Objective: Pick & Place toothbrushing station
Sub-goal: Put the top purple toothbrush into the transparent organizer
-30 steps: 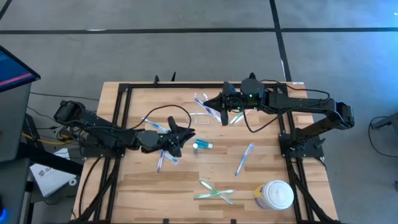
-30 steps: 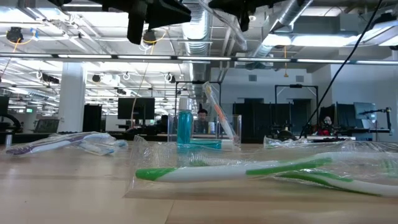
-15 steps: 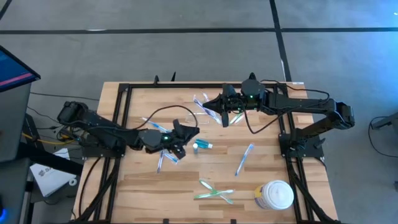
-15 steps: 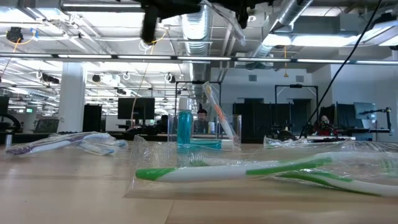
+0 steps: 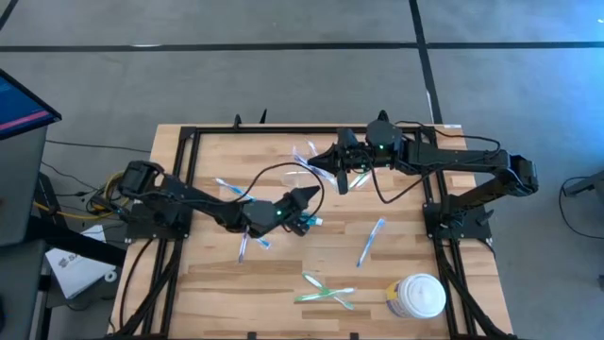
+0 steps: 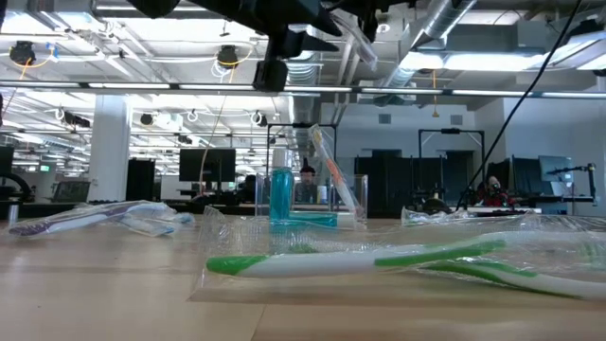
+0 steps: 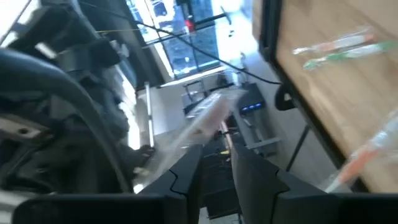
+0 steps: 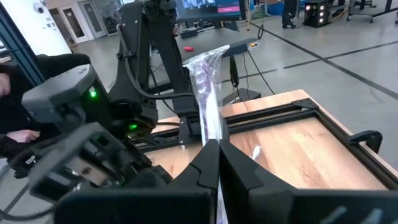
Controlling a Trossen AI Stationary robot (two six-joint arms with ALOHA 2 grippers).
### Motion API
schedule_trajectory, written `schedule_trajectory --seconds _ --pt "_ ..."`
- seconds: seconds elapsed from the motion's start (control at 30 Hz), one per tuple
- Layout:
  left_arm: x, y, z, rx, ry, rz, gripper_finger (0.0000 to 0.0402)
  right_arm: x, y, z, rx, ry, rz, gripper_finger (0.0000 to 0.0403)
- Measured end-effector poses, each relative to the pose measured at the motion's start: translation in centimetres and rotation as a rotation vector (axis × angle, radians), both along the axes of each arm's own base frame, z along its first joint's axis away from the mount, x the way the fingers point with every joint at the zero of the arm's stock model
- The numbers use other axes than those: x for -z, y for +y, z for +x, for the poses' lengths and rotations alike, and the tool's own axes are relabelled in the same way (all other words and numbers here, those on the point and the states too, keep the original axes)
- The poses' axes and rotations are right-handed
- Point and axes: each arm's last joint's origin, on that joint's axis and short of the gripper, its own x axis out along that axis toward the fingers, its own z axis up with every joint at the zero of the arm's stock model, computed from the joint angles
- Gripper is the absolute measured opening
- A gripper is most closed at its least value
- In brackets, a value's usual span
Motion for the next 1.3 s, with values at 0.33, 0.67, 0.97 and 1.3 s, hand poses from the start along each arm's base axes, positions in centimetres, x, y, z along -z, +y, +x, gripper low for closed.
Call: schedule_trajectory --seconds 0.33,0.67,0.97,1.3 --pt "-0.5 -0.5 -0.3 -0.036 -0.013 0.021 0.0078 0.0 -0.1 0.0 0.005 -0.001 0.021 0.0000" --pt "-1.5 -1.4 -0.4 -0.045 -0.006 0.058 0.0046 -0.1 -0.3 0.0 0.028 -0.006 0.113 0.0000" --pt "-1.6 -1.3 -0.4 -0.049 0.003 0.072 0.0048 -0.3 -0.2 0.0 -0.004 -0.027 0.182 0.0000" --pt "-1.6 -1.5 -0.4 -0.039 0.004 0.074 0.0069 1.1 -0.4 0.8 0.007 0.039 0.233 0.0000"
